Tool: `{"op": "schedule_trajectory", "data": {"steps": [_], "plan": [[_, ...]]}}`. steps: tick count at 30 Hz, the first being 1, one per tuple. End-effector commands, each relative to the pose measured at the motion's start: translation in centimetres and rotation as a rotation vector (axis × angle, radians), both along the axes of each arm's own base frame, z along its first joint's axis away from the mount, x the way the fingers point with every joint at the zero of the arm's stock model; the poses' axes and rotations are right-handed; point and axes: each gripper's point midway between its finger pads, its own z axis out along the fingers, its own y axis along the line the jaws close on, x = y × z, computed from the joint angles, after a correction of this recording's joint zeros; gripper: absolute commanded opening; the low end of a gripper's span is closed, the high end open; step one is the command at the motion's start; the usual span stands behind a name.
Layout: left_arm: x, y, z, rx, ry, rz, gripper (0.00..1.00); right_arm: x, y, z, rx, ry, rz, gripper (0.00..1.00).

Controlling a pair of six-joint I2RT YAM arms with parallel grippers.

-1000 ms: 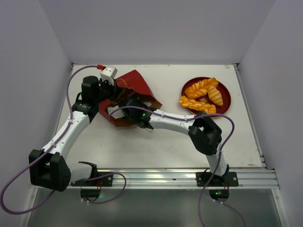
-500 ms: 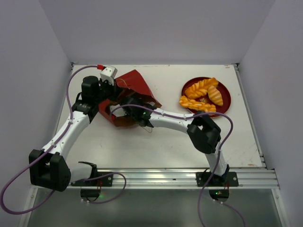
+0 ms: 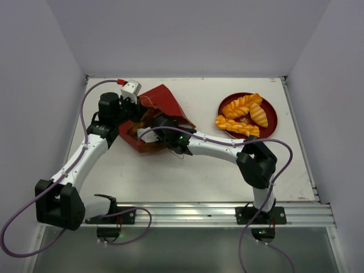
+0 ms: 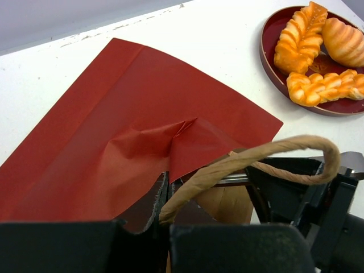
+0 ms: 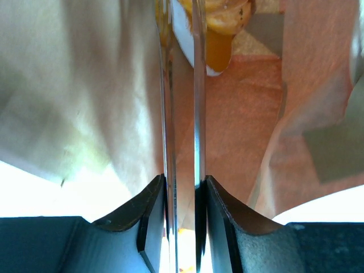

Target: Take the fake bread out of the paper bag

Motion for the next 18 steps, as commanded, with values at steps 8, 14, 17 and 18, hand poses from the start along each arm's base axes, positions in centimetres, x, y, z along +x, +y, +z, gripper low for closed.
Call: {"op": "schedule_trajectory", "data": {"steps": [8,14,17,18], "plan": [[-0.2,0.1,0.7,0.013,-0.041,-0.006,0.00,-1.9,-2.9,3.9,0.079,-0.022,0.009,0.00],[-0.2,0.0,0.7,0.009,-0.041,-0.009,0.00,-2.6,-4.0,4.2,0.081,-0.023,0.017,0.00],[-0.2,-0.1,0.6,0.008,-0.038,-0.015,0.00,-2.0,-3.6,4.1,0.088,-0.043,0.008,0.00],[-0.2,-0.1,0.6,0.006,-0.038,-0.015,0.00,-1.8,-3.4,4.0,0.088,-0.047,0.005,0.02]]}}
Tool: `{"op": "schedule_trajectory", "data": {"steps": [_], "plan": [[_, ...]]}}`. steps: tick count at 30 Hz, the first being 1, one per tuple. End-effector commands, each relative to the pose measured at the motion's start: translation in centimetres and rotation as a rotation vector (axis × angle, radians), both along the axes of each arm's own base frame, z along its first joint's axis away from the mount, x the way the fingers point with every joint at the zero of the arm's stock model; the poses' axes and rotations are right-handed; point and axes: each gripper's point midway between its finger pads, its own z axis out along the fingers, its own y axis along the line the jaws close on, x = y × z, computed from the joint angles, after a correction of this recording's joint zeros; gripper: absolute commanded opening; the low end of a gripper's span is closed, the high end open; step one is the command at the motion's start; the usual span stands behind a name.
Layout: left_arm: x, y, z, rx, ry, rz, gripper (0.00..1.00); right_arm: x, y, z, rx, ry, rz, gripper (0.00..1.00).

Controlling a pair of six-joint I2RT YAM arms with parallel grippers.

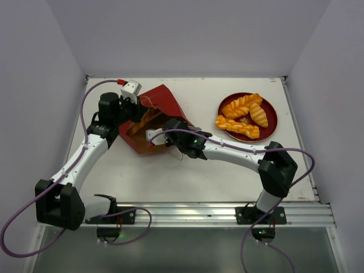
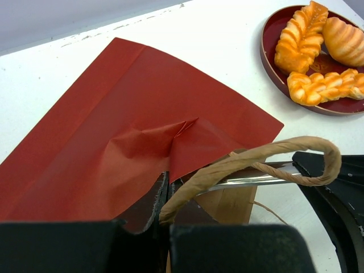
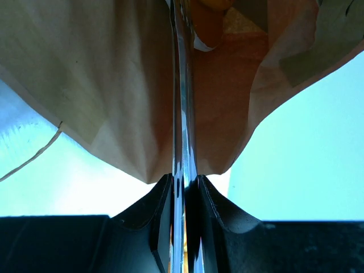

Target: Take the fake bread out of the paper bag

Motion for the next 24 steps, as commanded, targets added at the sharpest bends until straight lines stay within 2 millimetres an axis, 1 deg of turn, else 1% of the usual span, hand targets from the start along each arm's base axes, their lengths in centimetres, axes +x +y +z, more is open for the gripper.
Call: {"op": "schedule_trajectory", "data": {"steps": [1,2,3,4,6,7,8,12,15,24], "plan": [[-0.2,-0.2,0.7,0.004,-0.039,-0.016,0.00,1.0,0.8,1.1,0.043,-0.043,-0.012,0.05],[-0.2,-0.2,0.7,0.005,-0.040,-0.016,0.00,1.2,1.1,1.1,0.040,-0.052,-0.010,0.08],[-0.3,-0.2,0.7,0.004,-0.038,-0.017,0.00,1.5,1.3,1.3,0.040,-0.061,-0.016,0.13],[-0.3,-0.2,0.7,0.004,-0.038,-0.017,0.00,1.8,1.6,0.6,0.024,-0.059,-0.015,0.15],[-0.3,-0.2,0.6,0.007,-0.038,-0.018,0.00,2.1,1.9,0.4,0.020,-0.063,-0.018,0.21],[-0.3,-0.2,0.6,0.007,-0.038,-0.018,0.00,2.3,2.1,0.6,0.025,-0.069,-0.018,0.25],[-0.3,-0.2,0.7,0.007,-0.039,-0.018,0.00,2.4,2.2,0.3,0.020,-0.067,-0.021,0.27],[-0.3,-0.2,0.7,0.005,-0.041,-0.021,0.00,2.7,2.8,0.4,0.025,-0.070,-0.018,0.32],[-0.3,-0.2,0.8,0.004,-0.040,-0.021,0.00,2.8,2.9,0.3,0.022,-0.070,-0.017,0.36],[-0.3,-0.3,0.7,0.002,-0.039,-0.022,0.00,3.0,3.2,0.3,0.025,-0.077,-0.019,0.38]]}}
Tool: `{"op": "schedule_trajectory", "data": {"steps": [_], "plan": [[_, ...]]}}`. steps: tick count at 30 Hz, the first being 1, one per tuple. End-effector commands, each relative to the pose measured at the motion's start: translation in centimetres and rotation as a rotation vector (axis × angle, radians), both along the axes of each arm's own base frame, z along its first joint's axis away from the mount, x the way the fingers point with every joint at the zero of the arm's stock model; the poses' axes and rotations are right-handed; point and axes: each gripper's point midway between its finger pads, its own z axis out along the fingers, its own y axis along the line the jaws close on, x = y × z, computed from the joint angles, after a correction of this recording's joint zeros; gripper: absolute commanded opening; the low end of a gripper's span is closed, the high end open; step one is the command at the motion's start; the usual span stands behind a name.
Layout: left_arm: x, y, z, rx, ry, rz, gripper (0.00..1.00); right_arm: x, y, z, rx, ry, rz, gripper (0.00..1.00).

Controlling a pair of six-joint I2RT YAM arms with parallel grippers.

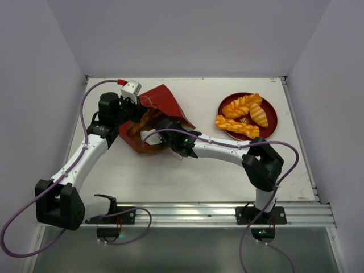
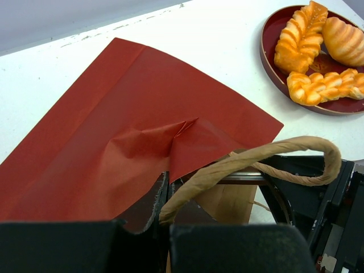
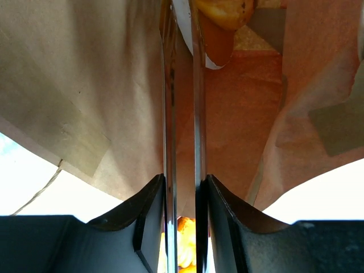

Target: Take the fake bread out of the paper bag

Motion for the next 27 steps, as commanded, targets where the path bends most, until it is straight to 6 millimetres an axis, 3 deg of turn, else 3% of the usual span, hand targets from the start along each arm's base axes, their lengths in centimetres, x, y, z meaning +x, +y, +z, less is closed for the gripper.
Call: {"op": "schedule_trajectory", "data": {"steps": [1,16,27], "plan": [[-0.3,-0.3,0.7,0.003,-0.039,-0.021,0.00,1.3,0.9,2.9,0.064,-0.072,-0.024,0.38],[-0.3,-0.3,0.7,0.003,-0.037,-0.022,0.00,1.6,1.2,4.4,0.093,-0.111,-0.019,0.45],[-0.2,-0.3,0.6,0.002,-0.035,-0.022,0.00,1.6,1.8,4.3,0.079,-0.123,-0.005,0.47]]}}
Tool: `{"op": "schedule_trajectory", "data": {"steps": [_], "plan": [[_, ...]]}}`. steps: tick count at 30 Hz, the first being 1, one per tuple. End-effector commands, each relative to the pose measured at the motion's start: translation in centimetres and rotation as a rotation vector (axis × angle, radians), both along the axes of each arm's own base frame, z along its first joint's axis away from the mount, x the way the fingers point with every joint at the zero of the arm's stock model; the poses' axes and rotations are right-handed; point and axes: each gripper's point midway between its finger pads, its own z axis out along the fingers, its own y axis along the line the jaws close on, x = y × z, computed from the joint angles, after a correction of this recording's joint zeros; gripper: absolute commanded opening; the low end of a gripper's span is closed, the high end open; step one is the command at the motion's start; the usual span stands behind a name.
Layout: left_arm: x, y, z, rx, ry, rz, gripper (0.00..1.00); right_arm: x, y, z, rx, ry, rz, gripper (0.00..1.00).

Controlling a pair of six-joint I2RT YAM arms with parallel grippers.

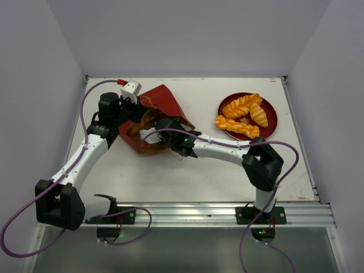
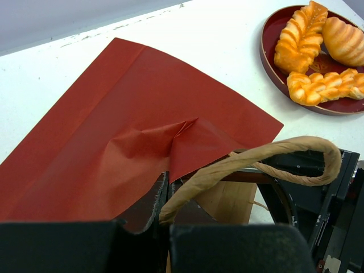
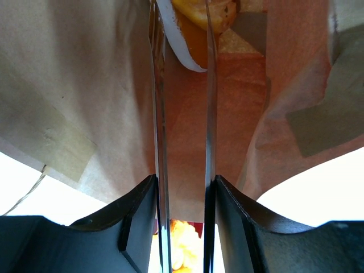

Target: Take the fake bread out of the paper bag

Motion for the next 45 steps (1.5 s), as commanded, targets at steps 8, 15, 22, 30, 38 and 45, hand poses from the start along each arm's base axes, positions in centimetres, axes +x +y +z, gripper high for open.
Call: {"op": "schedule_trajectory", "data": {"steps": [8,15,22,30,38,45], "plan": [[-0.2,-0.3,0.6,0.002,-0.035,-0.022,0.00,1.3,2.4,3.0,0.064,-0.089,0.002,0.49],[-0.2,-0.3,0.7,0.002,-0.037,-0.022,0.00,1.3,2.8,2.4,0.047,-0.082,0.007,0.49],[-0.2,-0.2,0.7,0.002,-0.037,-0.020,0.00,1.5,3.4,2.3,0.040,-0.092,0.012,0.50],[-0.2,-0.3,0.7,0.001,-0.037,-0.023,0.00,1.3,3.8,1.2,0.007,-0.082,0.018,0.51],[-0.3,-0.4,0.7,0.000,-0.037,-0.026,0.00,1.3,3.9,0.6,-0.003,-0.076,0.018,0.52],[-0.2,-0.3,0.7,-0.002,-0.037,-0.024,0.00,1.8,4.5,0.4,0.001,-0.083,0.007,0.52]]}}
